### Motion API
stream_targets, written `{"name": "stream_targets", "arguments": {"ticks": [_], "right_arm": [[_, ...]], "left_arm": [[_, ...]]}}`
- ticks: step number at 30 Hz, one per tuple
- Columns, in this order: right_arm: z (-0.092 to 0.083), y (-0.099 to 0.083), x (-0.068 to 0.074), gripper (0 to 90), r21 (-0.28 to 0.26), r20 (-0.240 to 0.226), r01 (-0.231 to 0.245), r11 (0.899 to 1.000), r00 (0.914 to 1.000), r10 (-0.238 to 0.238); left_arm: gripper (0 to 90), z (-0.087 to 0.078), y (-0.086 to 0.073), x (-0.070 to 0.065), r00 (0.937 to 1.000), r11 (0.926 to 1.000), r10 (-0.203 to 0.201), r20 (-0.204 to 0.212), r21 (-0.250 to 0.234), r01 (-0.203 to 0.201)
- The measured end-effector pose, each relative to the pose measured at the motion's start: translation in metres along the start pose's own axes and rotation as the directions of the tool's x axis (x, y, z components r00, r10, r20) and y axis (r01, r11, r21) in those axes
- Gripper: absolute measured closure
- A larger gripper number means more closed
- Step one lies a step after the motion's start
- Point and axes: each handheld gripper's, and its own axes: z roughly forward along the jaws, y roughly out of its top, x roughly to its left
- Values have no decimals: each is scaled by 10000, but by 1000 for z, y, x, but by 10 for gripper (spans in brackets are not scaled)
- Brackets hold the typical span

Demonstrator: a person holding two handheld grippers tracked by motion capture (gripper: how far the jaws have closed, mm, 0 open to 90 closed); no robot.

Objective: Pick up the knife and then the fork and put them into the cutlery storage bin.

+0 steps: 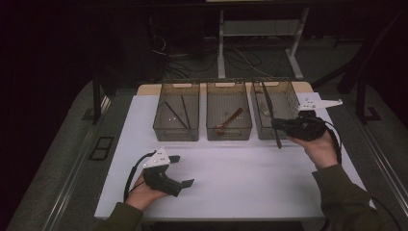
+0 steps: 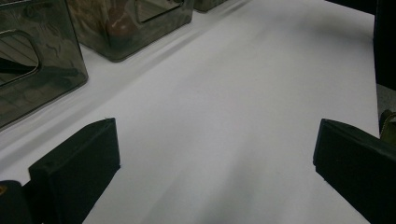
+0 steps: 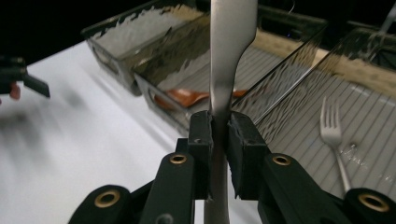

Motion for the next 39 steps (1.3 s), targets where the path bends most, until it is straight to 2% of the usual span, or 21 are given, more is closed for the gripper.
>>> {"name": "stream_targets", "arguments": {"ticks": [8, 17, 26, 34, 39], "right_arm": [[-4, 13, -9, 787, -586, 313, -105, 9982, 9994, 123], [-3, 20, -25, 787, -966, 1196, -187, 9952, 9924, 302], [5, 20, -52, 787, -771, 2119, -330, 9965, 9761, 487], [9, 24, -74, 787, -721, 2469, -583, 9957, 9662, 745], [15, 24, -83, 787, -400, 2646, -698, 9968, 9612, 780]], "left_arm": [[0, 0, 0, 0, 10000, 10000, 52, 2, -27, -52], [0, -1, 0, 0, 10000, 10000, 54, 10, -11, -54], [0, -1, 1, 0, 10000, 10000, 22, 8, -49, -22], [0, -1, 1, 0, 10000, 10000, 3, 4, -43, -3], [0, -1, 1, 1, 10000, 10000, 33, 5, -33, -33]]}}
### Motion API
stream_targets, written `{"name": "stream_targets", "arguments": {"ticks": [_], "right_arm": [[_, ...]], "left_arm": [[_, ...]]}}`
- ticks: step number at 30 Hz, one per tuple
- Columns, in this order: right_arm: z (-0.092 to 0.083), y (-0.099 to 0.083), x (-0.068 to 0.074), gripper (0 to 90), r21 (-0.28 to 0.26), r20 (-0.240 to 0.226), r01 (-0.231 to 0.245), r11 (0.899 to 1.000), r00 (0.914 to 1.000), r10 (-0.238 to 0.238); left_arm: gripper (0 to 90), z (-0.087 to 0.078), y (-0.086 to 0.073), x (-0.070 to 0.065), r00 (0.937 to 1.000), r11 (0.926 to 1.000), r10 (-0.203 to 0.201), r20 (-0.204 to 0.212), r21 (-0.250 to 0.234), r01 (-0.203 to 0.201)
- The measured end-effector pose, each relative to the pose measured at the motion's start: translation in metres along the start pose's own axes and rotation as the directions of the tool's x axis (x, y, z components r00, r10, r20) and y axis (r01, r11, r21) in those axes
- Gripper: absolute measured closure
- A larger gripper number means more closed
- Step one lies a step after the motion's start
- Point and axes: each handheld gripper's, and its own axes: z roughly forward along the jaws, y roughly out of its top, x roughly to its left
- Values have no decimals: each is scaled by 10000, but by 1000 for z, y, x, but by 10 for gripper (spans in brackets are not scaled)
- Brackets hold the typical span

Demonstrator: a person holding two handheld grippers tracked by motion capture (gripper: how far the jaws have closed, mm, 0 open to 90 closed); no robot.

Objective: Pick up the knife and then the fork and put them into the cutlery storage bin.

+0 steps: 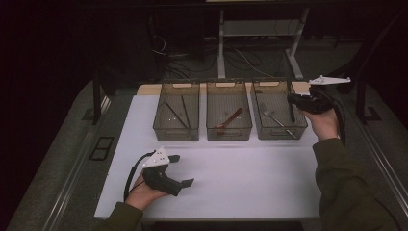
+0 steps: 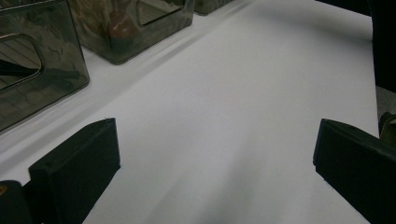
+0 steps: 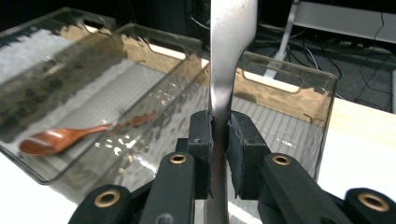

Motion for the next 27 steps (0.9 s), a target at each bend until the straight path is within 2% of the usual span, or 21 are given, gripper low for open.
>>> {"name": "stream_targets", "arguments": {"ticks": [6, 14, 18, 22, 27], "right_arm": [[10, -4, -8, 787, 626, 137, -104, 9980, 9999, 96], [22, -12, -12, 786, 1560, 155, -83, 9877, 9999, 60], [27, -14, -13, 786, 1988, 197, 2, 9800, 9998, -42], [32, -17, -14, 786, 2544, 274, 131, 9670, 9994, -207], [38, -20, -15, 786, 2942, 284, 142, 9557, 9993, -236]], "left_arm": [[0, 0, 0, 0, 10000, 10000, -8, 2, -10, 8], [0, 0, 0, 0, 10000, 10000, 6, 18, 4, -6], [0, 1, 0, -1, 10000, 10000, 12, 23, -7, -12], [0, 1, 0, -1, 10000, 10000, 1, 25, -10, -1], [0, 1, 0, -1, 10000, 10000, 3, 31, -9, -3]]}}
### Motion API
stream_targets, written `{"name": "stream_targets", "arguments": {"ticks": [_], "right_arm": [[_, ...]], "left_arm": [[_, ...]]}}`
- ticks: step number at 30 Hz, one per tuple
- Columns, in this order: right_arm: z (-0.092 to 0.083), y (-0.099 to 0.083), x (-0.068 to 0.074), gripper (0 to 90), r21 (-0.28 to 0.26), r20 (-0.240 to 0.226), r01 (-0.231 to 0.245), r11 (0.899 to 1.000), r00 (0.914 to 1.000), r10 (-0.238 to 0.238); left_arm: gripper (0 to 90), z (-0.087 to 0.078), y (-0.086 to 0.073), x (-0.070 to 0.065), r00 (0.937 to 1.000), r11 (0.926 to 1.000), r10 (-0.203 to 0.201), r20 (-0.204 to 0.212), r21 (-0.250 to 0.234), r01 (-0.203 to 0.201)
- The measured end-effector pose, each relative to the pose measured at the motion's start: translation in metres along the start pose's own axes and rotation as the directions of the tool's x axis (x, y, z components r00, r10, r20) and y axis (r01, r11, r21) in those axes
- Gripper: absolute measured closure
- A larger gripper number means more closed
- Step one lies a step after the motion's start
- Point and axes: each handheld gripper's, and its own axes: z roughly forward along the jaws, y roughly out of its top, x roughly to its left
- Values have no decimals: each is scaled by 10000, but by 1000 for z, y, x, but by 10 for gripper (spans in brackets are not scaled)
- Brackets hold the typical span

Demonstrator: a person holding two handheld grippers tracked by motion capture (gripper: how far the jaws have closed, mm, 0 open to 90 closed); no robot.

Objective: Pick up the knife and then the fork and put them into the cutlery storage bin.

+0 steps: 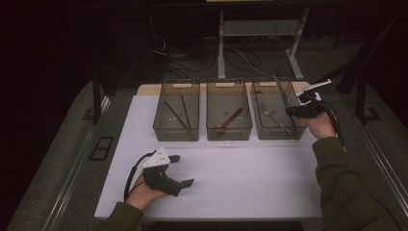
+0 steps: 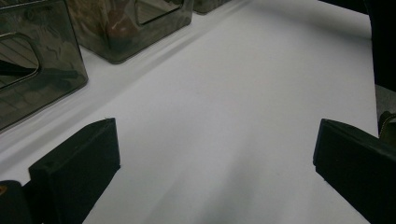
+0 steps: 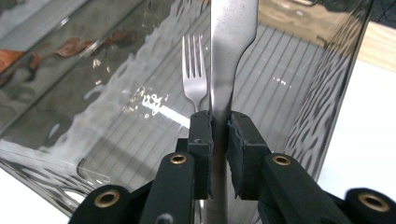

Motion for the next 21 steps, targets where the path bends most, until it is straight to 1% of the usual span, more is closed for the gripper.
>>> {"name": "stream_targets", "arguments": {"ticks": [7, 12, 14, 16, 18, 21], "right_arm": [[9, -1, 1, 786, 551, 11, 78, 9984, 10000, -79], [14, 2, 4, 785, 958, 111, 72, 9954, 9999, -83], [16, 4, 5, 785, 1202, 184, 114, 9927, 9997, -137], [19, 7, 7, 785, 1473, 338, 282, 9887, 9989, -335], [22, 10, 9, 785, 1745, 378, 414, 9838, 9981, -487], [25, 12, 12, 780, 2053, 443, 483, 9775, 9973, -585]], "left_arm": [[0, 0, 0, 0, 10000, 10000, 5, -1, 34, -5], [0, 0, 0, 0, 10000, 10000, -19, 12, 5, 19], [0, 0, 0, 0, 10000, 10000, -5, 21, 29, 5], [0, 0, 0, 0, 10000, 10000, -13, 26, 29, 12], [0, 0, 0, 0, 10000, 10000, -4, 38, 14, 4], [0, 0, 0, 0, 10000, 10000, 0, 42, 22, 0]]}}
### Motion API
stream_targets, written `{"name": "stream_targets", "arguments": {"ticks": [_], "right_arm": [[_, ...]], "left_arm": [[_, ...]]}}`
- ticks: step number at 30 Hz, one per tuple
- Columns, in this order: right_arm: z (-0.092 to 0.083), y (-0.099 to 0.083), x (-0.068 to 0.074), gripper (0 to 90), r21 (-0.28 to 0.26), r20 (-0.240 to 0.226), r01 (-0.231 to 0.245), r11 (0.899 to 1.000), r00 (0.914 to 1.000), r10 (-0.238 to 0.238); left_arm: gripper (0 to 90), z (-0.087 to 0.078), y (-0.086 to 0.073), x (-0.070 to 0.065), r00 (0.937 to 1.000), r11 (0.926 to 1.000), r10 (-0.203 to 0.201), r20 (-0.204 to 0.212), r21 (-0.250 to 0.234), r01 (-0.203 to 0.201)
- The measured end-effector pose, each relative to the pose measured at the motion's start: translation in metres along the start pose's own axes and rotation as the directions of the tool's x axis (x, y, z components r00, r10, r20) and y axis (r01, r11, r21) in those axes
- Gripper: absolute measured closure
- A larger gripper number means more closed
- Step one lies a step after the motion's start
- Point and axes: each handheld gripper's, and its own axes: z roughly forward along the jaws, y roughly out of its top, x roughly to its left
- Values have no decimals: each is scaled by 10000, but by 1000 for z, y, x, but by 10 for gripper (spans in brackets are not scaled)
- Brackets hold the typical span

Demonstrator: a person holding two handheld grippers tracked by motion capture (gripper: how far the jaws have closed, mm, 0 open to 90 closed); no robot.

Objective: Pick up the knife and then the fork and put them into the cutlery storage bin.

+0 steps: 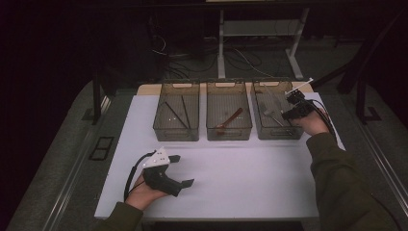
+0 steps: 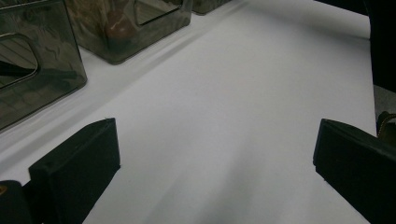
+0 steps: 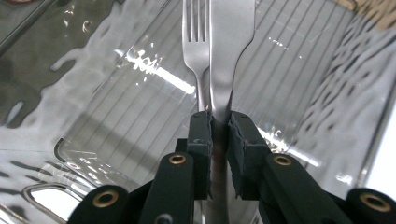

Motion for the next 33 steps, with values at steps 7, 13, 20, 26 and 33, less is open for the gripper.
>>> {"name": "stream_targets", "arguments": {"ticks": [7, 13, 20, 26, 33], "right_arm": [[-5, 4, 1, 777, -362, -268, -46, 9993, 9996, 36], [-13, 3, -2, 702, -871, -654, -416, 9953, 9972, 360], [-25, -5, -7, 556, -1686, -1148, -848, 9820, 9912, 659], [-30, -14, -6, 454, -2175, -1495, -986, 9711, 9865, 667], [-34, -27, -2, 388, -2809, -1961, -1143, 9529, 9788, 595]], "left_arm": [[0, 0, 0, 0, 10000, 10000, 10, 2, -14, -10], [0, 0, 0, 0, 10000, 10000, -1, -11, -6, 1], [0, 0, 0, 0, 10000, 10000, -25, -40, 1, 25], [0, -1, 0, 1, 9999, 10000, -58, -115, -21, 57], [0, 1, 1, 1, 9999, 9999, -100, -124, -74, 99]]}}
